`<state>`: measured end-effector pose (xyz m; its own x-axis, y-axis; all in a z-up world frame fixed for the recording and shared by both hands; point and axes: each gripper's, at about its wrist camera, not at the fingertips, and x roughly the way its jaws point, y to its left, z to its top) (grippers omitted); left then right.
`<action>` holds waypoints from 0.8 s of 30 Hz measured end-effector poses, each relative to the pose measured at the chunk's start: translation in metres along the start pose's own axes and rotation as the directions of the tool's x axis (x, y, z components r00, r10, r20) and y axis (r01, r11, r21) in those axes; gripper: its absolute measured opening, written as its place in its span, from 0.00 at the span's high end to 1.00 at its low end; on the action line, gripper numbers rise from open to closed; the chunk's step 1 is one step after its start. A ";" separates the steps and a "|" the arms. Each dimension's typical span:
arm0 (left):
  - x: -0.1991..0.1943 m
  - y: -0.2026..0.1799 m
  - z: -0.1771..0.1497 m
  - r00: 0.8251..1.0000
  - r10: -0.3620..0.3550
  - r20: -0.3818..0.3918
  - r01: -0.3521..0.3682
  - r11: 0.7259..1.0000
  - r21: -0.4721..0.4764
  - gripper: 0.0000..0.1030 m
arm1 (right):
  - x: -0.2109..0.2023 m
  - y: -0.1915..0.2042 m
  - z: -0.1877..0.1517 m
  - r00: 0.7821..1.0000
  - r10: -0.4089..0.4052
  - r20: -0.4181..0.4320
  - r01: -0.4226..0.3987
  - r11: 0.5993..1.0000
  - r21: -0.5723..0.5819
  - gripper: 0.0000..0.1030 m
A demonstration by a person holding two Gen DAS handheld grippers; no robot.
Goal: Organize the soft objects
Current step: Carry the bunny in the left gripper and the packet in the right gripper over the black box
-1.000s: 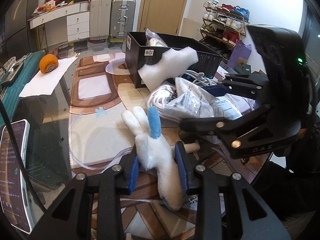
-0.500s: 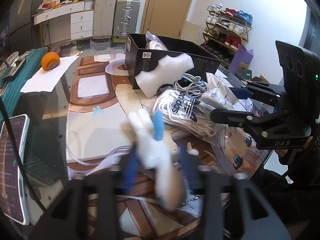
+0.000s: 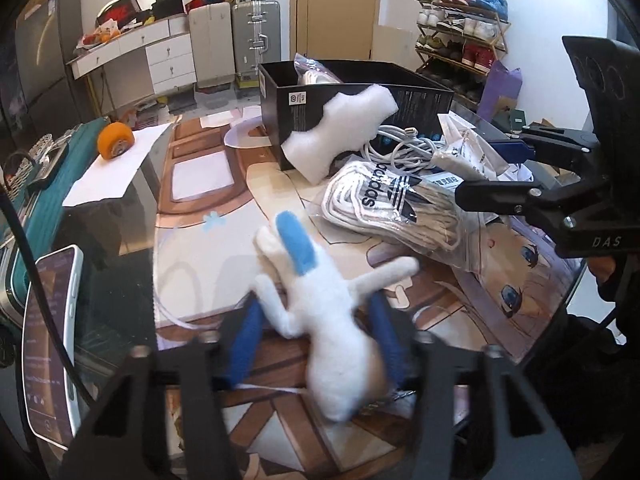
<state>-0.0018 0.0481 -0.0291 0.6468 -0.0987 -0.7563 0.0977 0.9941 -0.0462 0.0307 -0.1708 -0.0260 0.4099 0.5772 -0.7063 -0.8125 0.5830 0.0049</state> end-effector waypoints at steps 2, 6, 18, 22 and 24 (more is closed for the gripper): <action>-0.001 0.002 0.001 1.000 -0.016 0.003 0.016 1.000 -0.002 0.63 | 0.001 0.000 0.000 1.000 0.002 0.000 -0.002 1.000 0.002 0.45; -0.005 0.003 0.002 0.999 -0.028 0.026 0.028 1.000 -0.011 0.65 | -0.001 0.001 -0.001 1.000 -0.002 0.005 0.002 1.000 0.004 0.45; -0.040 -0.001 0.023 0.989 -0.038 0.144 0.040 0.999 -0.013 0.65 | -0.029 -0.007 0.009 0.996 -0.044 0.075 0.043 0.999 0.025 0.45; -0.046 -0.002 0.039 0.985 -0.038 0.170 0.040 0.999 -0.012 0.65 | -0.035 -0.015 0.016 0.994 -0.068 0.086 0.065 0.997 0.043 0.45; -0.046 -0.002 0.048 0.983 -0.040 0.177 0.041 0.999 -0.004 0.65 | -0.038 -0.021 0.021 0.992 -0.083 0.089 0.079 0.995 0.056 0.45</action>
<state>0.0045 0.0487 0.0371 0.7659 -0.1444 -0.6265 0.1211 0.9894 -0.0799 0.0408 -0.1932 0.0151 0.5117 0.5753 -0.6380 -0.7532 0.6576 -0.0111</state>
